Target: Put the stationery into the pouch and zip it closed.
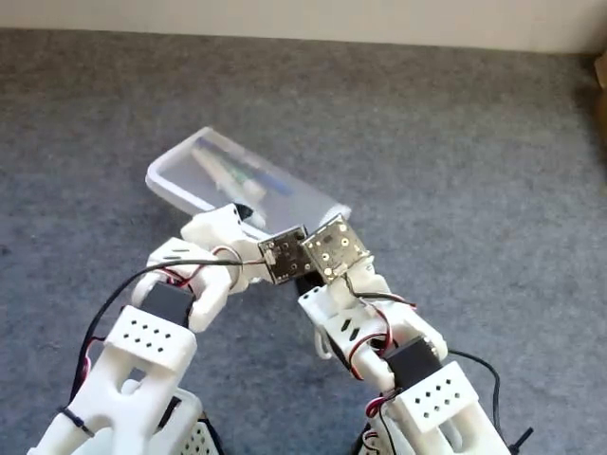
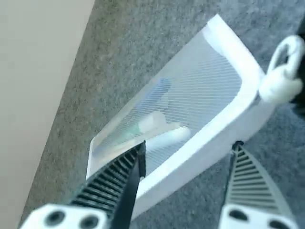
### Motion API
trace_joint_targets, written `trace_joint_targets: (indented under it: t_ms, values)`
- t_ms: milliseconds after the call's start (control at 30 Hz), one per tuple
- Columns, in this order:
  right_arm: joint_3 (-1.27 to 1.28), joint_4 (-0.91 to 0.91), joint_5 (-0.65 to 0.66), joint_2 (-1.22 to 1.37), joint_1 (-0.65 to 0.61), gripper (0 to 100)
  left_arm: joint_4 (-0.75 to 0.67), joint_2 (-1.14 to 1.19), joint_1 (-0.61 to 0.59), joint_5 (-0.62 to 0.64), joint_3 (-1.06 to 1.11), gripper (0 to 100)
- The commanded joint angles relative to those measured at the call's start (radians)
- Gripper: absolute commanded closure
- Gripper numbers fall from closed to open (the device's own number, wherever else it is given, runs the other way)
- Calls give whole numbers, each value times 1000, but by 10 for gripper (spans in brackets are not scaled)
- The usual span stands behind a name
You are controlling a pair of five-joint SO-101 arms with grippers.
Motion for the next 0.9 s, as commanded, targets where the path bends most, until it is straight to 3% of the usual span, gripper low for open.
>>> trace_joint_targets:
  t_ms: [0, 300, 600, 867]
  values:
    - [-25, 2, -3, -45, 10, 994, -57, -12, 30, -6, 25, 730]
    - [-13, 2, -3, -254, -21, 994, -54, -21, 35, -6, 30, 730]
    - [-13, 44, -3, -266, -27, 994, -55, -18, 64, 2, 2, 730]
    - [-13, 64, -3, -269, -73, 994, -58, -15, 114, 98, -30, 731]
